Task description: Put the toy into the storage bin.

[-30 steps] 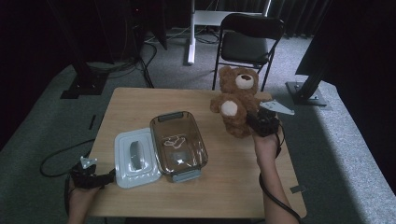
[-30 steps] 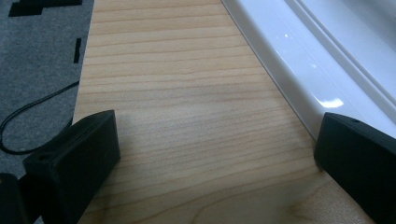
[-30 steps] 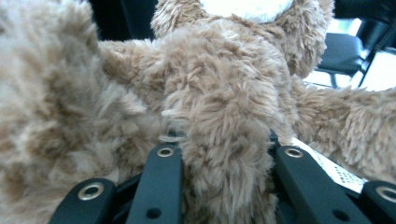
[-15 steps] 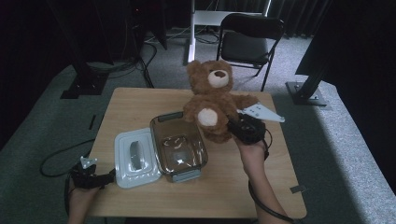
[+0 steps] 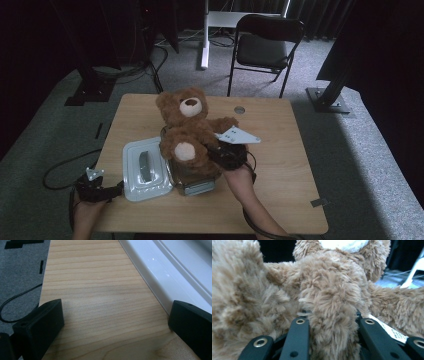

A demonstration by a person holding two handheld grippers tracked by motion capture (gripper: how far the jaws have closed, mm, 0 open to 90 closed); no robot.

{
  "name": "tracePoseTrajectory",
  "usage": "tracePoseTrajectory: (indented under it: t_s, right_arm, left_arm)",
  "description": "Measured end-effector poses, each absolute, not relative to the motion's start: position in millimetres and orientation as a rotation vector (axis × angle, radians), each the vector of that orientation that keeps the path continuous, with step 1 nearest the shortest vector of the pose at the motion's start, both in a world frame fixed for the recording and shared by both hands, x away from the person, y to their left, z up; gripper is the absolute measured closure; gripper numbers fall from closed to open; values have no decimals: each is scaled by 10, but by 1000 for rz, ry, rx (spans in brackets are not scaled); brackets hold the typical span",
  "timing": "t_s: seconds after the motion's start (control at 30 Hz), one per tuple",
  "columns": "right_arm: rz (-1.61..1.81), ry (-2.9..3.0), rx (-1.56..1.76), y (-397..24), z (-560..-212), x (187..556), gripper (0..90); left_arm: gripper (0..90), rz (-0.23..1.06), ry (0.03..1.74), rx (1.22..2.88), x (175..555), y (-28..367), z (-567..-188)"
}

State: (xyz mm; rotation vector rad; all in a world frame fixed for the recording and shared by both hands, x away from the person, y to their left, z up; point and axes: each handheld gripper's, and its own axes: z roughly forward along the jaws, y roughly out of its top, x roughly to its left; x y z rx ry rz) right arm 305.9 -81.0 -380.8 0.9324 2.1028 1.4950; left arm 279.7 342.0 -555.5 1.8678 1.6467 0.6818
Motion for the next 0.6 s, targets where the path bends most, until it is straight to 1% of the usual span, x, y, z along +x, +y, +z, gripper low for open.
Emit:
tracePoseTrajectory:
  t_s: [0.27,0.33,0.4,0.6]
  right_arm:
    - [1351,2251,931,-678,-4250,3067,698]
    - [1336,2251,912,-695,-4278,3041,667]
    - [1324,2264,888,-724,-4280,3038,656]
    - [1253,2310,818,-877,-4333,3081,650]
  left_arm:
    - [8,681,1647,1866,2797,3420,-5556]
    - [8,682,1647,1866,2796,3419,-5556]
    - [8,682,1647,1866,2796,3419,-5556]
    - [8,681,1649,1864,2793,3417,-5556]
